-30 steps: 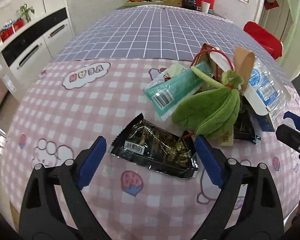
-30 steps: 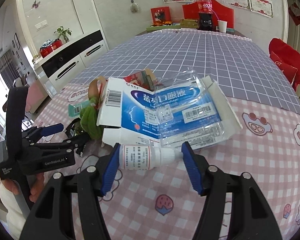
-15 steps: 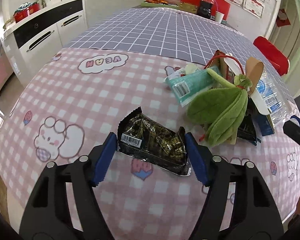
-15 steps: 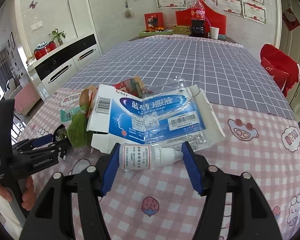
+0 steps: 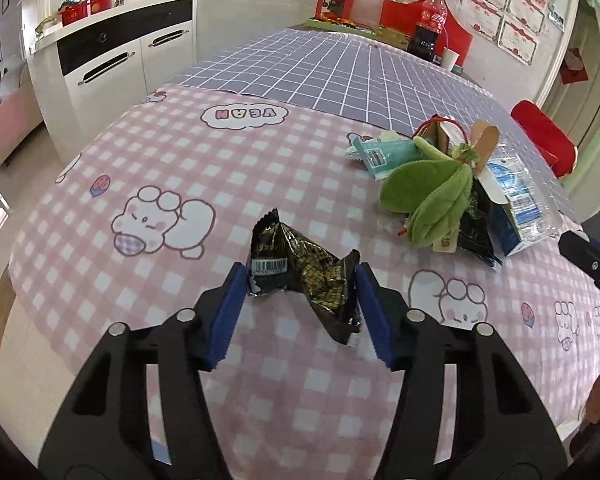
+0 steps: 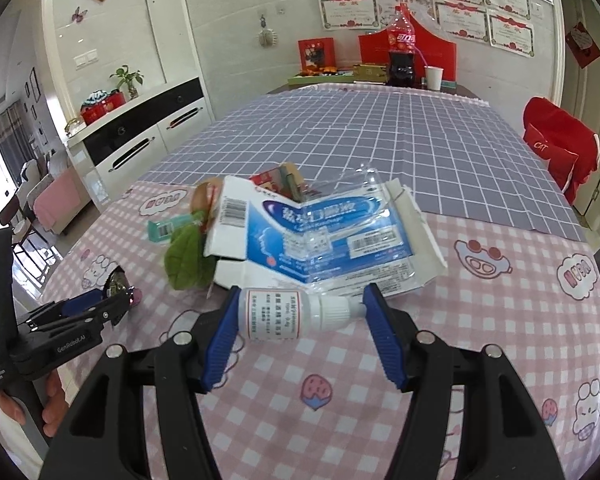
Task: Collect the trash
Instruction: 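Grasp the black snack wrapper with the left tool while the right tool holds the bottle, then carry wrapper and bottle to the blue bin and open both tools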
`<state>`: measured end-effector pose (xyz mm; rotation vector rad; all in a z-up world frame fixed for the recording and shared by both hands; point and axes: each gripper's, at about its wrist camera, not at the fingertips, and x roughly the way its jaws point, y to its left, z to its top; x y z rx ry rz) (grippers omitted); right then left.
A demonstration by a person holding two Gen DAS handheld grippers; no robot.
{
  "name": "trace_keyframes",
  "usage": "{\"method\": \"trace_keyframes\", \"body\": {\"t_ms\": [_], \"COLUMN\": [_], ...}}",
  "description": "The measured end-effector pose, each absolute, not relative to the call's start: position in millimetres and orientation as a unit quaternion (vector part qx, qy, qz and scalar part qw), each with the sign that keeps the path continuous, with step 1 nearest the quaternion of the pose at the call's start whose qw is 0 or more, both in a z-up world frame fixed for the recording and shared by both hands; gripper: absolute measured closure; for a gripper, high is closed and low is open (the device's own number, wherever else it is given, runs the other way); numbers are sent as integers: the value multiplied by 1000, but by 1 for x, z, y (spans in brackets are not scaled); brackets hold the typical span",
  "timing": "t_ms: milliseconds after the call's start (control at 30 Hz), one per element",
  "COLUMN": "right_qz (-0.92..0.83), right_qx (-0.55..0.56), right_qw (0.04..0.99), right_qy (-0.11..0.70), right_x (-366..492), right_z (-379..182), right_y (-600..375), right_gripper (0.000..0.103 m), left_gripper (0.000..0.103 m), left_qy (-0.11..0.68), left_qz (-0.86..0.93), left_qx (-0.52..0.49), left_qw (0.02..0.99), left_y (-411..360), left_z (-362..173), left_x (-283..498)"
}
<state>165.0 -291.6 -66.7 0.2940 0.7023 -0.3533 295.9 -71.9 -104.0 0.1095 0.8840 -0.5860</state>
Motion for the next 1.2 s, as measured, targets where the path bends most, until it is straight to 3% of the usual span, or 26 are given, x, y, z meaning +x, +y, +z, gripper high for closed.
{"method": "trace_keyframes", "body": {"t_ms": [33,233,267,300,333,567,600,633,667,733,767,933,1200], "right_qz": [-170,-165,-166,-168,-169,-172,-173,-173,-173,-175,-176,-174,-117], "right_qx": [142,138,137,138,140,148,148,147,146,146,146,145,107], "right_qw": [914,916,916,916,915,913,913,913,913,913,913,914,930], "right_qy": [341,339,339,339,338,339,340,340,339,339,339,335,331], "right_x": [165,159,158,157,157,158,158,158,159,158,157,156,174], "right_z": [-66,-65,-65,-64,-64,-67,-67,-68,-67,-67,-67,-66,-54], "right_y": [-289,-280,-280,-281,-282,-291,-292,-292,-293,-294,-295,-296,-254], "right_gripper": [42,42,42,42,42,42,42,42,42,42,42,42,42], "left_gripper": [75,72,66,30,14,14,17,33,39,62,65,71,71], "left_qy": [431,437,433,427,415,409,420,427,435,427,428,435,425], "left_qz": [-284,-260,-267,-273,-280,-248,-232,-222,-216,-213,-207,-210,-199], "left_qx": [48,57,52,48,44,65,77,88,100,106,106,83,43], "left_qw": [855,859,860,860,865,876,874,872,869,872,873,872,882], "left_y": [-71,-70,-69,-68,-67,-92,-98,-103,-108,-111,-111,-101,-48], "left_z": [-105,-114,-112,-110,-107,-106,-111,-116,-122,-120,-119,-114,-99], "left_x": [295,297,297,297,297,317,324,329,332,333,332,327,297]}}
